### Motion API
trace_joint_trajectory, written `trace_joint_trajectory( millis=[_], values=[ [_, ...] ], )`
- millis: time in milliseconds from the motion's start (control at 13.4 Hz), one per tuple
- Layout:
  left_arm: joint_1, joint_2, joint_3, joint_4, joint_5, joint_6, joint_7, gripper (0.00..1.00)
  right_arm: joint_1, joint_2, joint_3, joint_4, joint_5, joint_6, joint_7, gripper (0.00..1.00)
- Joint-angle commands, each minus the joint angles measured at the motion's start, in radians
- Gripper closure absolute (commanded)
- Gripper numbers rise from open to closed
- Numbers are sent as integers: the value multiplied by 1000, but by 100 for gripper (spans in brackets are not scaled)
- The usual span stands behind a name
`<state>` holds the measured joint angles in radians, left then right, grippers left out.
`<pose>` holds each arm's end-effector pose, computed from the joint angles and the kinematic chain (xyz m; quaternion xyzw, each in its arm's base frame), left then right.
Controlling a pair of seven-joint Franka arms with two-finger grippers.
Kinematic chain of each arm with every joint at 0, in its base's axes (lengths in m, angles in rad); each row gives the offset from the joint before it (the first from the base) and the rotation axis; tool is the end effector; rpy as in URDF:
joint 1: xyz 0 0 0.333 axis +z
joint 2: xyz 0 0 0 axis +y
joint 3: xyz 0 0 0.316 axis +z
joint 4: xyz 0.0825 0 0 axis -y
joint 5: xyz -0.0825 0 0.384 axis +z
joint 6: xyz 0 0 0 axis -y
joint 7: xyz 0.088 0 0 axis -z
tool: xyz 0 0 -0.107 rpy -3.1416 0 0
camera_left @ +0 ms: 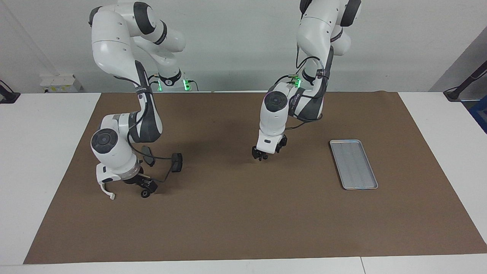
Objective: Pick bearing gear from pile to tray
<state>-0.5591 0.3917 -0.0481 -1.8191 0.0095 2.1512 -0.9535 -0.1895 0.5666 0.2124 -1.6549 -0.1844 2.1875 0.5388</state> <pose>0.5234 -0.3607 0.3186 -0.9848 -0.1711 0.0248 0.0170 0.6799 -0.0078 0.2854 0.9758 -0.2176 -0.0037 0.0196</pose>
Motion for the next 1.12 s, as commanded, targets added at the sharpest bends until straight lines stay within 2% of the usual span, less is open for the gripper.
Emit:
trace_joint_trajectory(
  millis=[0,373,597,671,746,820,970,1044],
  values=[
    [-4,-56,8,-77,-36,27,38,14,-11,2,13,-17,-38,40,1,0],
    [-4,-57,8,-123,-74,137,96,15,-11,12,13,-19,-40,60,3,2],
    [-7,-57,8,-146,-77,197,122,15,-15,12,13,-29,-40,83,1,17],
    [-10,-59,8,-152,-77,208,124,16,-18,10,13,-43,-40,101,1,25],
    [-10,-59,8,-158,-77,223,122,16,-18,10,13,-45,-40,103,1,38],
    [-12,-59,8,-160,-77,225,122,16,-18,12,13,-45,-40,101,1,53],
    [-12,-65,10,-176,-77,231,124,16,-18,10,13,-42,-40,91,1,90],
    [-13,-68,10,-183,-77,237,124,18,-16,10,13,-42,-40,86,0,100]
  ],
)
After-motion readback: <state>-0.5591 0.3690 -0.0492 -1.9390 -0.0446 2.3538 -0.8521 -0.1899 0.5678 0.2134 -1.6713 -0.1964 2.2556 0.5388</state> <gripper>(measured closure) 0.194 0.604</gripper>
